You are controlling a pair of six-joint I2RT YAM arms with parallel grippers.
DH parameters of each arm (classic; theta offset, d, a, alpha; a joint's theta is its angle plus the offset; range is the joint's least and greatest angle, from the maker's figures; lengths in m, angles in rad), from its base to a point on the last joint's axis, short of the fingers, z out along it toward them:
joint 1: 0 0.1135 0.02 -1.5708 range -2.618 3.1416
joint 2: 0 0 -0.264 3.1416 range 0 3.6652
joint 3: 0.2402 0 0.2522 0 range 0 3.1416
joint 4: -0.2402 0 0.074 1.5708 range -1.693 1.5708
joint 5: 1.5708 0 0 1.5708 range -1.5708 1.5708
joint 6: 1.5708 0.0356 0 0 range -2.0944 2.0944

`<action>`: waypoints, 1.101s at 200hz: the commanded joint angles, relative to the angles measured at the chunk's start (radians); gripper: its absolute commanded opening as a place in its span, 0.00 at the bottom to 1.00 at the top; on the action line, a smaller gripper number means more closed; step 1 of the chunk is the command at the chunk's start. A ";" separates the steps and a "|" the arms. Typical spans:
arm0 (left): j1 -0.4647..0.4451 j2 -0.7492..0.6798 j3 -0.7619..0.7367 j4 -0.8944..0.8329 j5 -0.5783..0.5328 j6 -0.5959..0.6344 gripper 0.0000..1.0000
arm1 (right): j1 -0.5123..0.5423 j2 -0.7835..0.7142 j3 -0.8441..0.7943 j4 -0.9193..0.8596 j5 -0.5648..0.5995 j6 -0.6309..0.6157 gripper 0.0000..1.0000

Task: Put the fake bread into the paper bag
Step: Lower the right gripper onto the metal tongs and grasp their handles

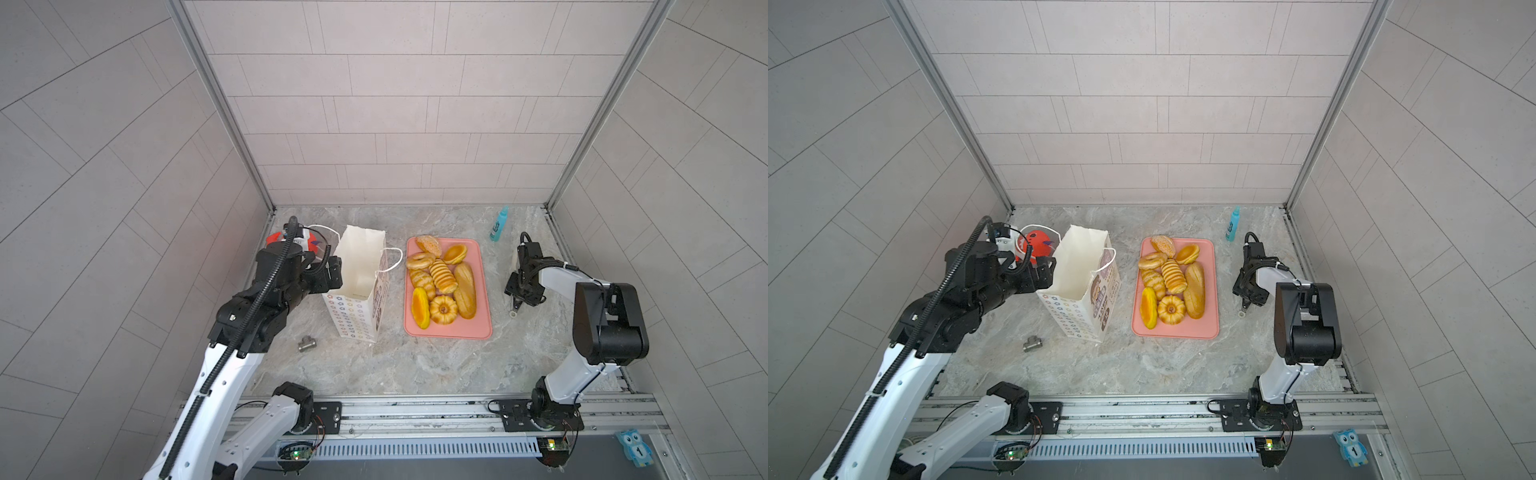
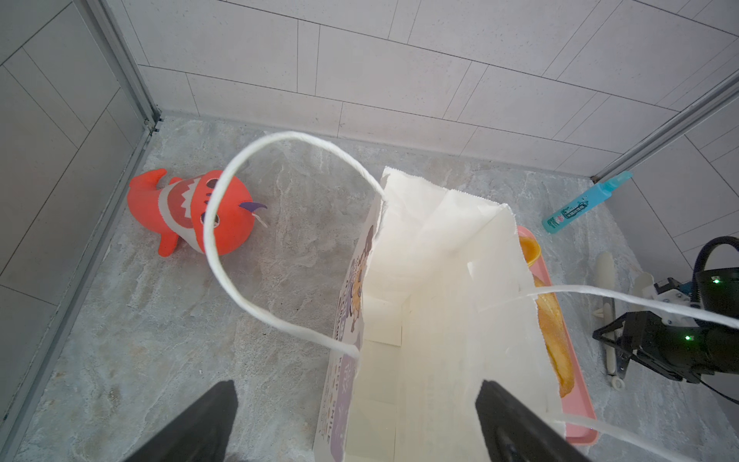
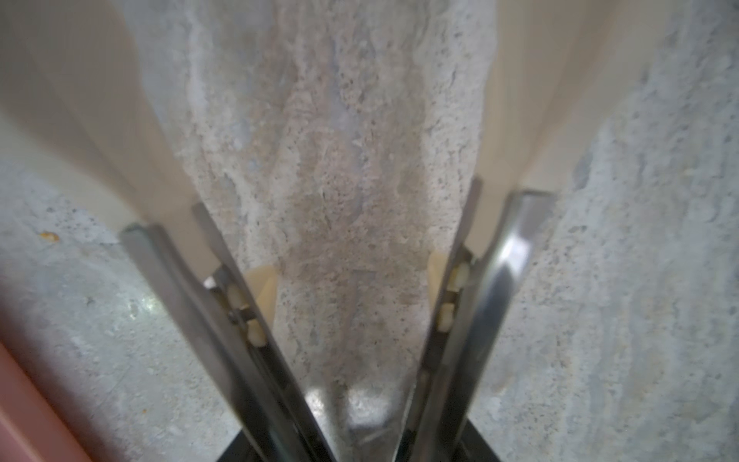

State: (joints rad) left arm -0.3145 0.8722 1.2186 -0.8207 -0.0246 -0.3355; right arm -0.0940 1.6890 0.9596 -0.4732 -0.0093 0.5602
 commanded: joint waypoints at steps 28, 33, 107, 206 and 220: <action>0.008 -0.002 -0.017 0.002 -0.007 0.005 1.00 | 0.004 0.016 0.002 -0.010 0.043 -0.058 0.73; 0.008 -0.002 -0.018 0.002 -0.006 0.004 1.00 | 0.004 0.016 0.002 -0.010 0.045 -0.066 0.74; 0.008 -0.004 -0.022 0.005 0.000 0.004 1.00 | 0.001 0.059 0.050 -0.020 0.046 -0.160 0.77; 0.008 -0.017 -0.016 -0.001 -0.012 0.015 1.00 | 0.001 0.082 0.078 -0.074 0.046 -0.185 0.58; 0.009 -0.019 -0.015 -0.004 -0.014 0.016 1.00 | 0.001 0.044 0.072 -0.081 0.042 -0.183 0.56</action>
State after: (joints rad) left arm -0.3099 0.8673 1.2053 -0.8200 -0.0246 -0.3332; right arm -0.0917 1.7607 1.0538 -0.4873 0.0101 0.3840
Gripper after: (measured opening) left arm 0.998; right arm 0.573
